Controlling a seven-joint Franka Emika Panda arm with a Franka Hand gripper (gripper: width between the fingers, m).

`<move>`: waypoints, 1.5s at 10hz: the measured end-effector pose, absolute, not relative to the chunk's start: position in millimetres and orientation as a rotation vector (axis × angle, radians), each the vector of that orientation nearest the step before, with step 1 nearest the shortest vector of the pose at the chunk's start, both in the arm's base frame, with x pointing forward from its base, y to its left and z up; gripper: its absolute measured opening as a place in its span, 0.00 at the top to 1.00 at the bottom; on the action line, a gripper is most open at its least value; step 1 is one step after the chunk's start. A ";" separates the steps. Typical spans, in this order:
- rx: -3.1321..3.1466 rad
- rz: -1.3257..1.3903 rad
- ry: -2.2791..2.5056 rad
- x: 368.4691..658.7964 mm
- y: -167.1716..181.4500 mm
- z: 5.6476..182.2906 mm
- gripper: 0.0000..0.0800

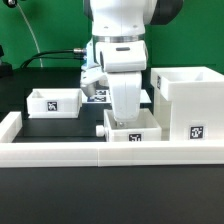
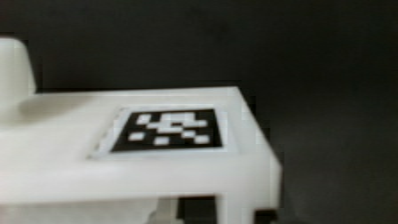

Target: Assemble drawer

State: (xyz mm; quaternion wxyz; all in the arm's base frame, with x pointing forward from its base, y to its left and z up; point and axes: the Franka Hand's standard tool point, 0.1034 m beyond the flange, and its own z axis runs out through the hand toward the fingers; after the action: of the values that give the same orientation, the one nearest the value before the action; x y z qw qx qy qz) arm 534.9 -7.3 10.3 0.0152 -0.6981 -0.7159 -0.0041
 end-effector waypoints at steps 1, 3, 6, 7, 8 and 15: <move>-2.180 -0.013 -2.221 535.9 -6.5 10.4 0.95; -2.194 -0.012 -2.204 536.5 -3.7 9.1 0.95; -2.239 -0.011 -2.160 536.6 -3.8 8.7 0.95; -2.239 -0.011 -2.160 536.5 -3.9 8.7 0.95; -2.239 -0.011 -2.160 536.5 -4.0 8.7 0.95; -2.282 -0.018 -2.123 545.4 -2.4 9.9 0.95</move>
Offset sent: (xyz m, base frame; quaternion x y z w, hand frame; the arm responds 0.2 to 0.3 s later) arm 0.0112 0.0237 -0.0043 0.0052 0.0013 -0.0167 0.9998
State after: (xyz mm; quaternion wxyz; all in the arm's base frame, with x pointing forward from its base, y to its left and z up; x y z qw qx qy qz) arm 545.4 -2.4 9.9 0.0126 -0.7321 -0.6811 -0.0057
